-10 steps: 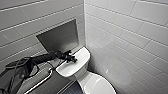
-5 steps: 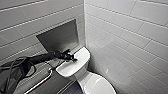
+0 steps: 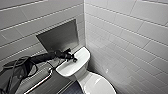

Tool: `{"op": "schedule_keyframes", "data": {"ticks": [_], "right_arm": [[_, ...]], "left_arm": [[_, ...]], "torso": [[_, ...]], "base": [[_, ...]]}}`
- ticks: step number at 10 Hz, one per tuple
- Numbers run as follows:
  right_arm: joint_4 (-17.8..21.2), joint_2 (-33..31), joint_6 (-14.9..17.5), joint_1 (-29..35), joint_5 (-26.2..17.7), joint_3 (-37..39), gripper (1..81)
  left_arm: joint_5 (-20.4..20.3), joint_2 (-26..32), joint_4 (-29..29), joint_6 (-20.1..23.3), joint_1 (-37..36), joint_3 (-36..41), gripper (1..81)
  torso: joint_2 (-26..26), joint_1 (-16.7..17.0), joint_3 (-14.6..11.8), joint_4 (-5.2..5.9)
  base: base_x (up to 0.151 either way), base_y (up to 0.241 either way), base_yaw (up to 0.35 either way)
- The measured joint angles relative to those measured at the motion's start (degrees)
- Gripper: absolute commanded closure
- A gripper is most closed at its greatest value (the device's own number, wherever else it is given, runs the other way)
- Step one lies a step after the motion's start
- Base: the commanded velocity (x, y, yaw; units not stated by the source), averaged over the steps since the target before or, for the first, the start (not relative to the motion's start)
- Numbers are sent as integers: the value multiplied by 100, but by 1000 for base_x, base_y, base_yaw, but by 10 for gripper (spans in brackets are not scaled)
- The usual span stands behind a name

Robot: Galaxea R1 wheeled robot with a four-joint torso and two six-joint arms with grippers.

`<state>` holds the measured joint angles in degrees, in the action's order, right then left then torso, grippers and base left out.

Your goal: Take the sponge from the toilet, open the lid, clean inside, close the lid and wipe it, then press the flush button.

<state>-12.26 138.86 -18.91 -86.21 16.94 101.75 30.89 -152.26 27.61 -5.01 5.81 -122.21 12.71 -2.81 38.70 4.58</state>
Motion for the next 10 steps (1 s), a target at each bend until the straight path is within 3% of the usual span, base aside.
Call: {"op": "schedule_keyframes", "data": {"ticks": [6, 10], "right_arm": [[-5, 2, 0, -39, 5, -5, 811], [-11, 35, 0, -67, 0, -7, 811]], "left_arm": [[-308, -68, -124, -74, 22, -63, 811], [-560, -328, -430, 168, 236, -513, 811]], "torso": [[2, 2, 83, 0], [2, 7, 83, 0]], "base": [[0, 0, 0], [0, 0, 0]]}}
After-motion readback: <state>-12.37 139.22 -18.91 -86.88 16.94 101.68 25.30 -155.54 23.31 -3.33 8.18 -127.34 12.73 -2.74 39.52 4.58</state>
